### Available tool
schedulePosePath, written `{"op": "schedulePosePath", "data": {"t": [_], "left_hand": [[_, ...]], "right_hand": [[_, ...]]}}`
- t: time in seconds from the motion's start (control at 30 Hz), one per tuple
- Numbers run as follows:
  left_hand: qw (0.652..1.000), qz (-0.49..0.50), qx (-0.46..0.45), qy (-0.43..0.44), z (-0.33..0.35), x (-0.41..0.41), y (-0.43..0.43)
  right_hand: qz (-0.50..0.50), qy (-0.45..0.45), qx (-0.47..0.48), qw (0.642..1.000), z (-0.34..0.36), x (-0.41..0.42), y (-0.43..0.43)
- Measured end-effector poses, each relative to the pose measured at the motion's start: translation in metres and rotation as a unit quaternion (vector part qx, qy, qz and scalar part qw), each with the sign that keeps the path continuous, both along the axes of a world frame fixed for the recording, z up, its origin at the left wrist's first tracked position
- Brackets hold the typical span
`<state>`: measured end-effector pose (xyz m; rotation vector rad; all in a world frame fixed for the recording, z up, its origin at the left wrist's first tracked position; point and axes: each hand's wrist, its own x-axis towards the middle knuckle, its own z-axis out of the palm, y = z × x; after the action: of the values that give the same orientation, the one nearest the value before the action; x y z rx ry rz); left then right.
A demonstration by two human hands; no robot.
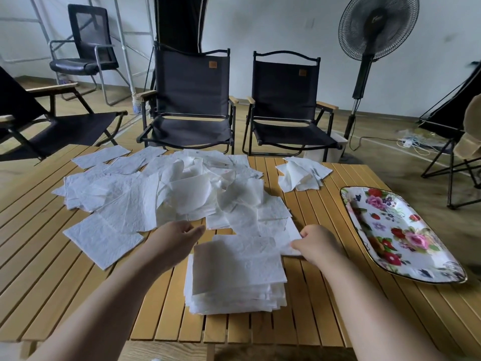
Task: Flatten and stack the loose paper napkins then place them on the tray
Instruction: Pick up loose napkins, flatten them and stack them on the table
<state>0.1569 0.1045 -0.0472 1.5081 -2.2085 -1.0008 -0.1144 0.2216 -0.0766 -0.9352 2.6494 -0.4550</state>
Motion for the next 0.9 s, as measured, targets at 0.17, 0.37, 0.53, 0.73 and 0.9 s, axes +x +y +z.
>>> {"op": "schedulePosePath", "data": {"t": [0.17, 0.37, 0.53, 0.73, 0.9], "left_hand": [[0.999, 0.018, -0.005, 0.047, 0.002, 0.002, -0.001], [0.984, -0.010, 0.037, 0.173, 0.012, 0.000, 0.006], [0.941, -0.090, 0.131, 0.299, 0.028, 0.000, 0.018], [0.910, -0.150, 0.212, 0.324, 0.030, -0.001, 0.026], [0.919, -0.096, 0.207, 0.320, 0.030, 0.002, 0.019]], "right_hand": [[0.025, -0.044, -0.227, 0.973, 0.028, 0.009, 0.001], [0.123, -0.283, -0.406, 0.860, 0.070, 0.041, 0.013], [0.171, -0.487, -0.408, 0.753, 0.089, 0.066, 0.023], [0.182, -0.475, -0.384, 0.771, 0.086, 0.067, 0.020], [0.190, -0.479, -0.293, 0.805, 0.077, 0.048, 0.020]]}}
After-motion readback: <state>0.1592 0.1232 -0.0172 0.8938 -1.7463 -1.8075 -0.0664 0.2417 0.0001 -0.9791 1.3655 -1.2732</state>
